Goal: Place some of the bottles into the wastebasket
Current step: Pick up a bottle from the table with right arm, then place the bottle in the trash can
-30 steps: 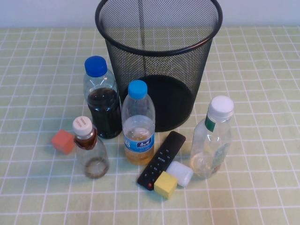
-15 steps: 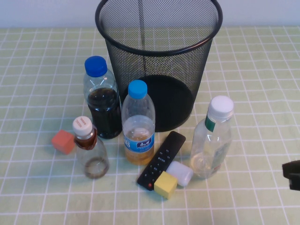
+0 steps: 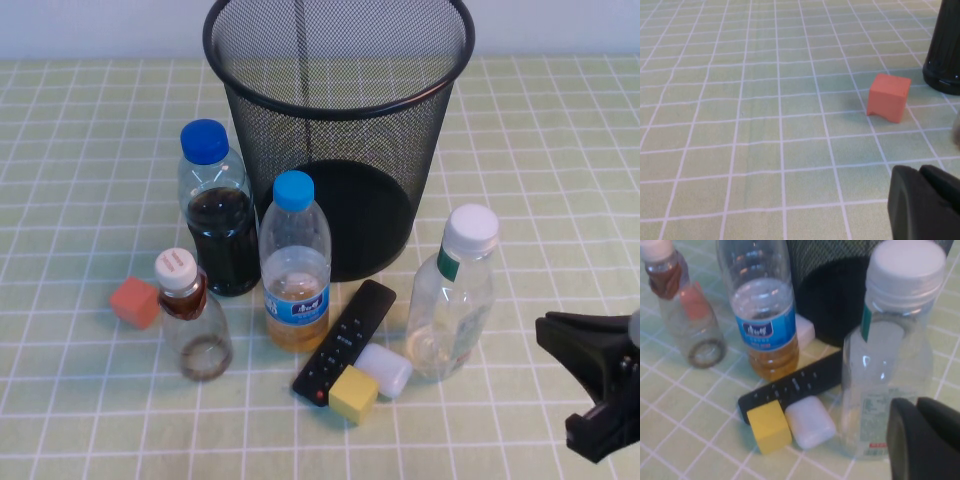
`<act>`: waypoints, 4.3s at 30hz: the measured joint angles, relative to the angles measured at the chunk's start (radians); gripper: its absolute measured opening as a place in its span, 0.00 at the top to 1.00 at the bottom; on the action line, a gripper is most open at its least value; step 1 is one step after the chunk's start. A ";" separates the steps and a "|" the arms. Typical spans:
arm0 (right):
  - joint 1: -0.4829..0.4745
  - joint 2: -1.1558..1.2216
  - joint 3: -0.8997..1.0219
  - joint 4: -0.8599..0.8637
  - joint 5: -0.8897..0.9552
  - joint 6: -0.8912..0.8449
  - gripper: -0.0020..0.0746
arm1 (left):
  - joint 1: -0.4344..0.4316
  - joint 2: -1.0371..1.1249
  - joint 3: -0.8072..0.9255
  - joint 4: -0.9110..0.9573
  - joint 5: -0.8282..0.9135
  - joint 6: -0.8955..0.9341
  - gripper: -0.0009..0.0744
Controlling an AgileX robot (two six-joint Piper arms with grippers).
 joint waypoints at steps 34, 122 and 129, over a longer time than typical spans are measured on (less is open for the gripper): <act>0.005 0.635 -0.005 0.011 -1.013 0.044 0.12 | 0.000 0.000 0.000 0.000 0.000 0.000 0.99; -0.181 1.463 -2.035 0.055 1.054 -0.097 0.51 | 0.000 0.000 0.000 0.000 0.000 0.000 0.99; -0.177 1.450 -2.037 0.048 1.081 -0.059 0.53 | 0.000 0.000 0.000 0.000 0.000 0.000 0.99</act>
